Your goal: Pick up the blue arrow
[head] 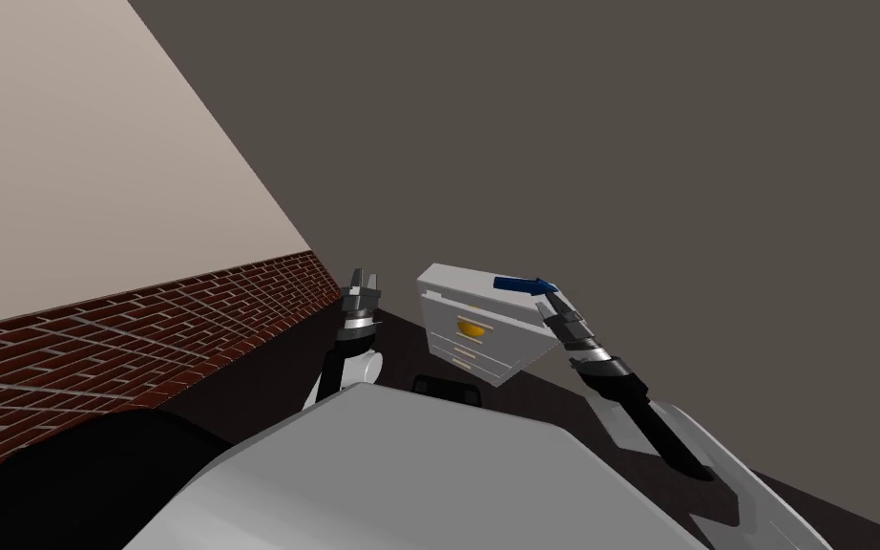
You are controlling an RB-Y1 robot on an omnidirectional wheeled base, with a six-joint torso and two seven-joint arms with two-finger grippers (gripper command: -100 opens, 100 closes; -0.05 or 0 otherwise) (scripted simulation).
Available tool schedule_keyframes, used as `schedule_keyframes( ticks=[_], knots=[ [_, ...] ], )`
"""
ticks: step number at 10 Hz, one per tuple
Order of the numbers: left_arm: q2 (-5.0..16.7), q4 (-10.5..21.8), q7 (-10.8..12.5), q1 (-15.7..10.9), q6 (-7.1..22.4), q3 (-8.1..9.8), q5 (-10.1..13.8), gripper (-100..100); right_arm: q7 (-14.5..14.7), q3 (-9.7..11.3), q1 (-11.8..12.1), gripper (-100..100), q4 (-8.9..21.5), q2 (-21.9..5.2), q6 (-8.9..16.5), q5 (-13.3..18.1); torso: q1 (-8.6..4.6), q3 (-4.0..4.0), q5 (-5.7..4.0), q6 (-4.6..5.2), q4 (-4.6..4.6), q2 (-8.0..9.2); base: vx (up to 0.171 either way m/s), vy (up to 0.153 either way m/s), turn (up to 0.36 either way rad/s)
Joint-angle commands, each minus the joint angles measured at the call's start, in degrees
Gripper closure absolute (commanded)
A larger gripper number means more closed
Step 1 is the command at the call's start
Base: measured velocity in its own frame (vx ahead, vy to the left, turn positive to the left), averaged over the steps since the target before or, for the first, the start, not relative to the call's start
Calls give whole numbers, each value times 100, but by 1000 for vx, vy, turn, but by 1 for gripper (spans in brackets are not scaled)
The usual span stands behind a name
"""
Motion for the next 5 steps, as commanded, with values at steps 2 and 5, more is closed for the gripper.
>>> schedule_keyframes(
  ticks=[2, 5],
  knots=[
    [0, 0, 0, 0, 0, 0, 0, 0, -126, -113, 25, -100, 163, -415, -80, 19, 1, 0, 0, -1, 0, 0, 3, -1, -46],
    [0, 0, 0, 0, 0, 0, 0, 0, -242, -218, 60, -100, 322, -913, -171, 33, 1, 0, 0, -1, 0, 0, 5, -1, -48]
  ],
)
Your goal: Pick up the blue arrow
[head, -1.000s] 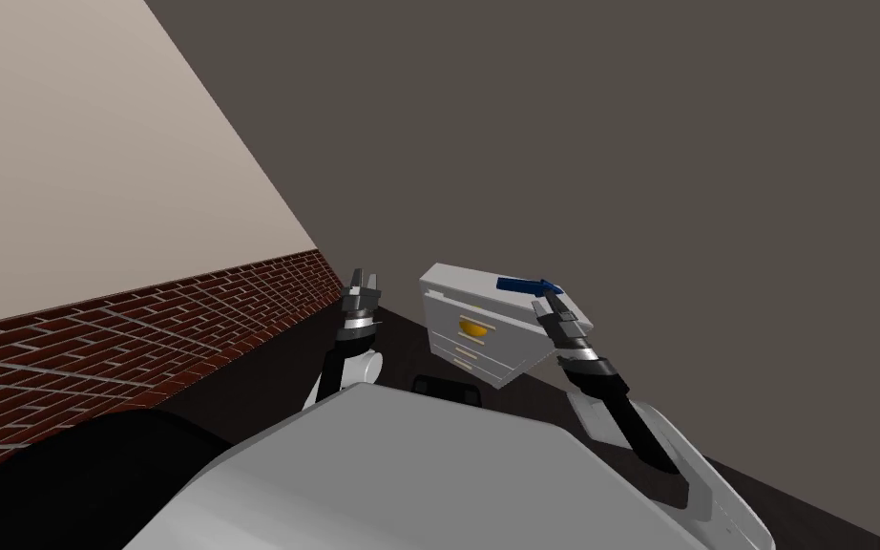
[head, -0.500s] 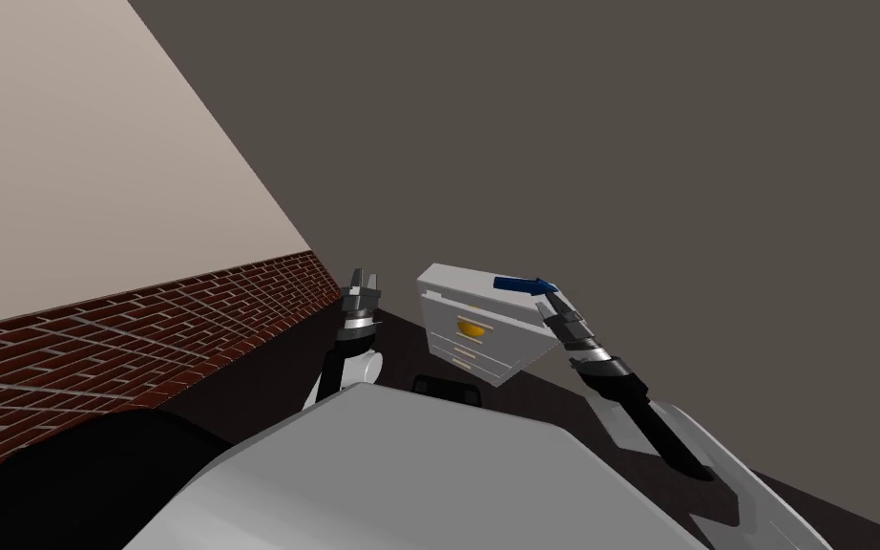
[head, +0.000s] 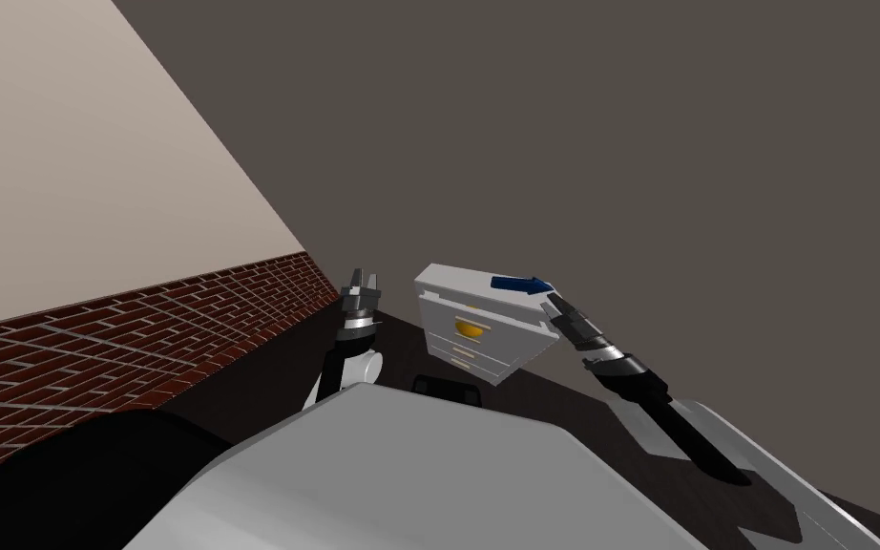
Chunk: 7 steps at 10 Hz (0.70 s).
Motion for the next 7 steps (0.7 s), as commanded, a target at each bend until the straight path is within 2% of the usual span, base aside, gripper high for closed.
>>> schedule_keyframes(
  ticks=[1, 7],
  knots=[
    [0, 0, 0, 0, 0, 0, 0, 0, -64, -40, -6, -100, 90, -286, -47, 9, 0, 0, 0, 0, 0, 0, 9, -1, -64],
    [0, 0, 0, 0, 0, 0, 0, 0, -309, -246, 74, -100, 429, -1329, -242, 36, 0, -1, 0, 0, 0, -2, 9, -2, -55]
  ],
)
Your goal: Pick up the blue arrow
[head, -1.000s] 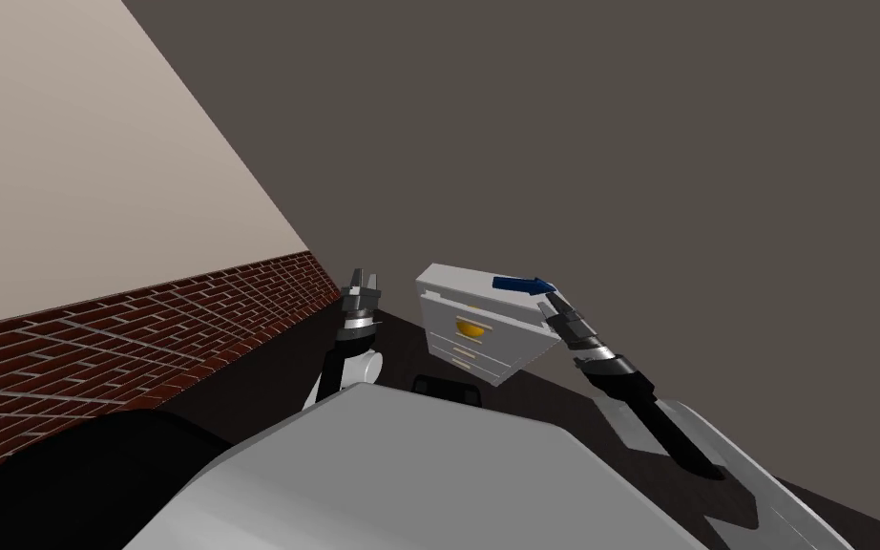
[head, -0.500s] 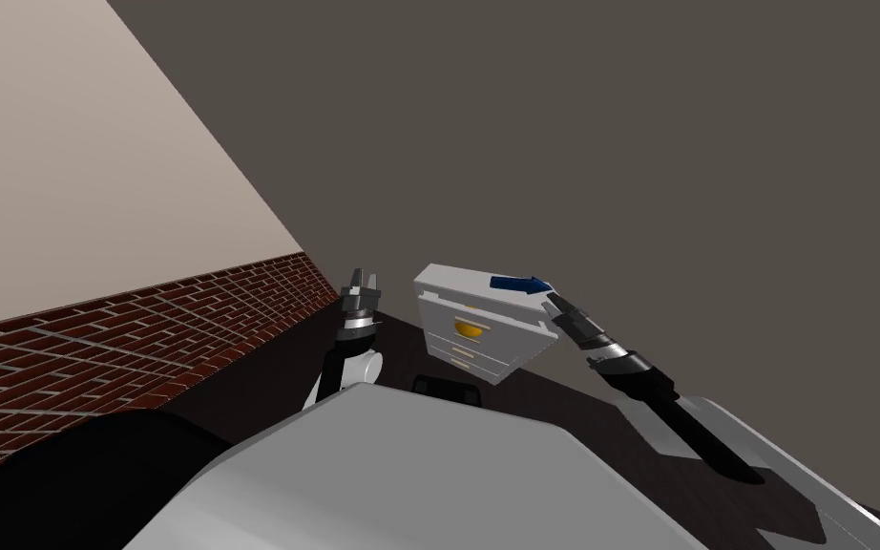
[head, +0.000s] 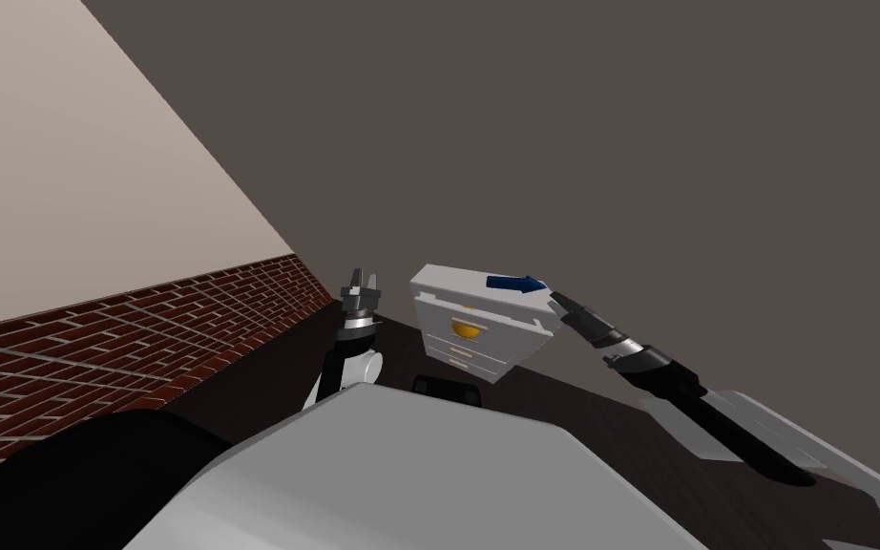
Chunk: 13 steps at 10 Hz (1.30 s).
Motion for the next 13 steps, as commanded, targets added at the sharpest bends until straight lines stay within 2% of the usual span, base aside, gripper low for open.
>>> schedule_keyframes(
  ticks=[1, 2, 3, 5, 6, 9, 10, 12, 13],
  knots=[
    [0, 0, 0, 0, 0, 0, 0, 0, -19, -8, 0, -100, 15, -286, -3, 4, 0, 0, 0, 0, 0, 0, 6, 1, 19],
    [0, 0, 0, 0, 0, 0, 0, 0, -19, -8, 0, -100, 15, -363, -3, 4, 1, 0, 0, -1, 0, 1, 1, -1, 11],
    [0, 0, 0, 0, 0, 0, 0, 0, -147, -108, 46, -100, 193, -585, -105, 17, 2, 1, 0, 0, 0, 3, 13, -2, -92],
    [0, 0, 0, 0, 0, 0, 0, 0, -147, -108, 46, -100, 193, -936, -105, 17, 1, 0, 0, 1, 0, 0, 12, 0, -38],
    [0, 0, 0, 0, 0, 0, 0, 0, -276, -203, 95, -100, 375, -1113, -210, 30, 2, 0, 0, -1, 0, 1, 18, -4, -94],
    [0, 0, 0, 0, 0, 0, 0, 0, -276, -203, 95, -100, 375, -1571, -210, 30, 2, 0, 0, -1, 0, 0, 9, -1, -14],
    [0, 0, 0, 0, 0, 0, 0, 0, -407, -294, 147, -100, 561, -1772, -316, 42, 2, 1, 0, -1, 0, 2, 14, -4, -106],
    [0, 0, 0, 0, 0, 0, 0, 0, -407, -294, 147, -100, 561, -2126, -316, 42, 2, -1, 0, -1, -1, -2, 15, 0, -19],
    [0, 0, 0, 0, 0, 0, 0, 0, -407, -294, 147, -100, 561, -2195, -316, 42, 3, -1, 0, -1, -1, -1, 1, -1, 11]
  ],
)
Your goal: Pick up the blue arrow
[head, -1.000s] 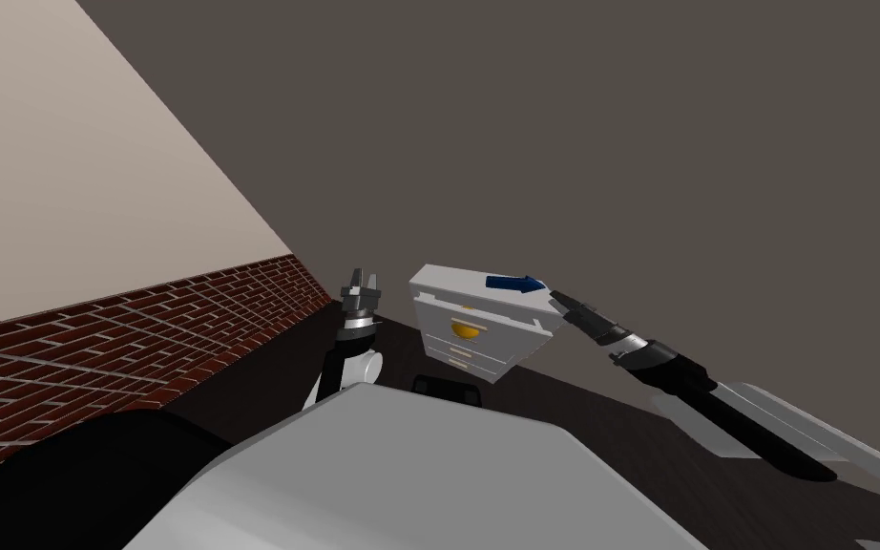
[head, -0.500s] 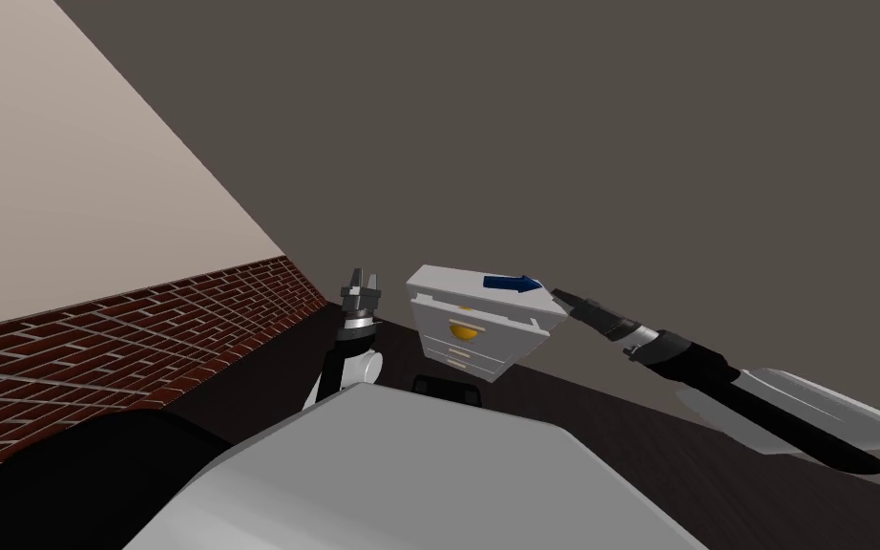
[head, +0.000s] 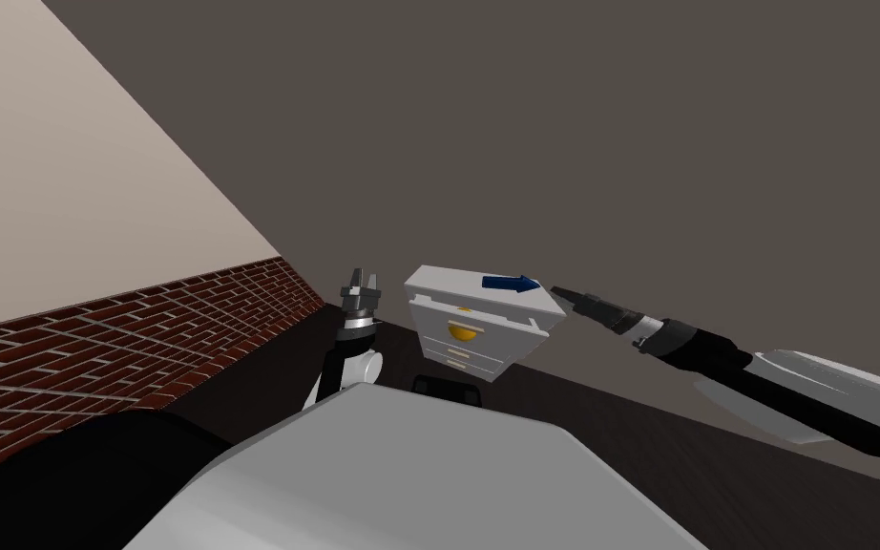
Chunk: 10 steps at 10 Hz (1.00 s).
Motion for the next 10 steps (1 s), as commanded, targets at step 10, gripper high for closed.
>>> schedule_keyframes(
  ticks=[10],
  knots=[
    [0, 0, 0, 0, 0, 0, 0, 0, -387, -249, 193, -100, 547, -1726, -304, 37, 1, -1, 0, 2, 0, -3, 12, -1, -36]
  ],
)
